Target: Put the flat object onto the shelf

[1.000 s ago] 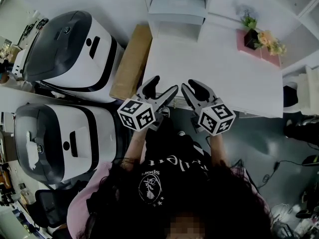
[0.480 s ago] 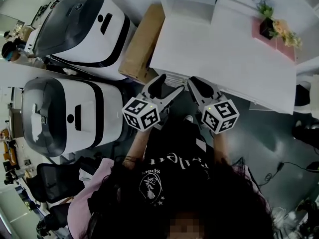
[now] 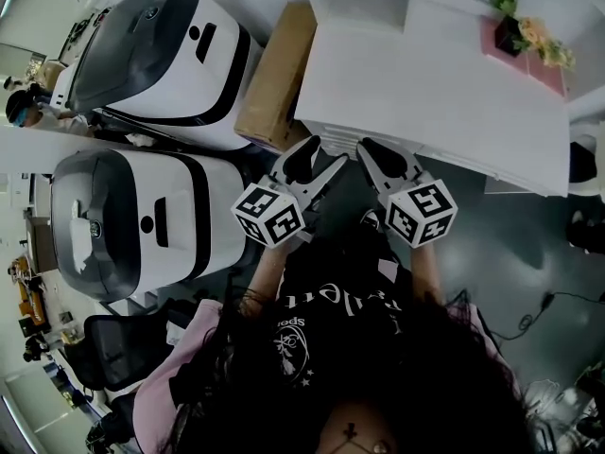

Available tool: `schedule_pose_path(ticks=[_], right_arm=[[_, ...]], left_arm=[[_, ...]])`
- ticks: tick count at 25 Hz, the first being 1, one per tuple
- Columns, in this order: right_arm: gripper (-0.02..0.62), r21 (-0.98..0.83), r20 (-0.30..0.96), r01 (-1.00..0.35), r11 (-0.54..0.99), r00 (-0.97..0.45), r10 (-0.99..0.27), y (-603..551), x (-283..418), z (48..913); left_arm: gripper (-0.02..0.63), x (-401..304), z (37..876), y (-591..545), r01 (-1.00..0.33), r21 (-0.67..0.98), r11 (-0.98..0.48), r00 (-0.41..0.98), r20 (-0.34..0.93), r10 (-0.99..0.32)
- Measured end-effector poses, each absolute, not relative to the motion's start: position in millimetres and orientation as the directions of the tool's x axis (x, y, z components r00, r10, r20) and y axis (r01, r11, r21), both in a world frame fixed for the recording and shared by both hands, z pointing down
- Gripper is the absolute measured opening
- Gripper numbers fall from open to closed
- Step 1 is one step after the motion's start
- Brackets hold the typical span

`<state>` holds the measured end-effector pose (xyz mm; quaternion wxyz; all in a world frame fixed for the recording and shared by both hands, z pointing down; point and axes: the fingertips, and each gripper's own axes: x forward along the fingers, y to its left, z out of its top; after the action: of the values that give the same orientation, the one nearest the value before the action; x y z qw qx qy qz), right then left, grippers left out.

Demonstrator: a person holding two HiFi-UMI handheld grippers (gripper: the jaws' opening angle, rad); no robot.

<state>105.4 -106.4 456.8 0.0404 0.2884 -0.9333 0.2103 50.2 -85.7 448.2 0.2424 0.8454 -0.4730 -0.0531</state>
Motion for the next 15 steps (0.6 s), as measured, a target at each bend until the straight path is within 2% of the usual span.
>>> schedule_pose_path(ticks=[8, 15], right_arm=[[0.071, -0.350, 0.204, -0.565, 0.747, -0.825, -0.528, -42.4, 47.8, 454.7], [0.072, -0.336, 0.224, -0.609, 0.718, -0.792, -0.567, 32.5, 3.9, 458.9]], left_arm=[[0.133, -3.2, 451.9, -17.4, -0.742, 0.464, -0.483, 0.594, 0.123, -0.795], [0.085, -51.6, 457.9, 54.9, -0.733, 0.444, -0.516, 0.620, 0.122, -0.775]])
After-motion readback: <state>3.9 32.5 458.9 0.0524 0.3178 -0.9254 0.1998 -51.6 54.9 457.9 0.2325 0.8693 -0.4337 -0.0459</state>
